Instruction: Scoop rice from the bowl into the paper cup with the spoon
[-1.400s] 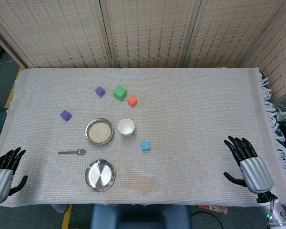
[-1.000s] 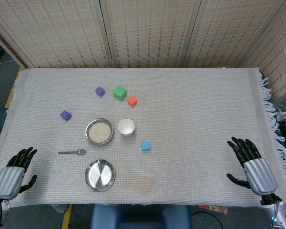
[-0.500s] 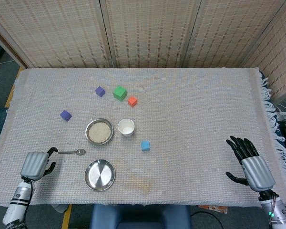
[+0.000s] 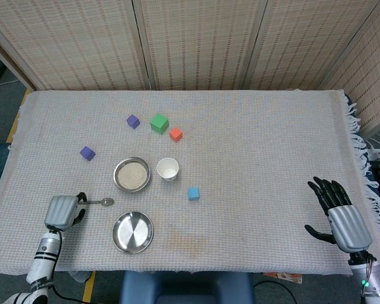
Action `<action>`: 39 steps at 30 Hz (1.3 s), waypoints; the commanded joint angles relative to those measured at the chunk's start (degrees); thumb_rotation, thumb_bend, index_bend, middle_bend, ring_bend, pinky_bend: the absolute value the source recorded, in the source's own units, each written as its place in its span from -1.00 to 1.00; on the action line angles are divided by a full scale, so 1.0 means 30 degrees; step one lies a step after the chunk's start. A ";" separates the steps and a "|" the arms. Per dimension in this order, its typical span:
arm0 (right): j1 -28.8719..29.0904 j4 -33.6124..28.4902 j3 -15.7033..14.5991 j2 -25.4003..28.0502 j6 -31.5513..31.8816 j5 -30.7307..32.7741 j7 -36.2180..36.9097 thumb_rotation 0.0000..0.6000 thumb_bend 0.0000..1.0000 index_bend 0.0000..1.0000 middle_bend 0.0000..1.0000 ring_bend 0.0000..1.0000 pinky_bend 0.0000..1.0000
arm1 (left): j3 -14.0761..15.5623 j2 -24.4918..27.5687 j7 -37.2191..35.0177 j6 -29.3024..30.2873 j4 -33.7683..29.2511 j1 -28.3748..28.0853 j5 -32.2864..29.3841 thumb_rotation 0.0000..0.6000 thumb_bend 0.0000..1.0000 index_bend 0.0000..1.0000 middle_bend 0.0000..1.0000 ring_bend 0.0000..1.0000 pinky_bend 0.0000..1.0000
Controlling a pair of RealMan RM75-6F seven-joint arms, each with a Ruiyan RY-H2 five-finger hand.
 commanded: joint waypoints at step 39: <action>-0.0003 -0.0340 -0.0055 0.0230 -0.0448 0.0309 -0.0248 1.00 -0.86 -1.00 -1.00 -1.00 -1.00 | 0.0059 -0.3112 0.0121 -0.0182 0.5121 -0.1014 -0.0506 1.00 -0.24 0.01 1.00 1.00 1.00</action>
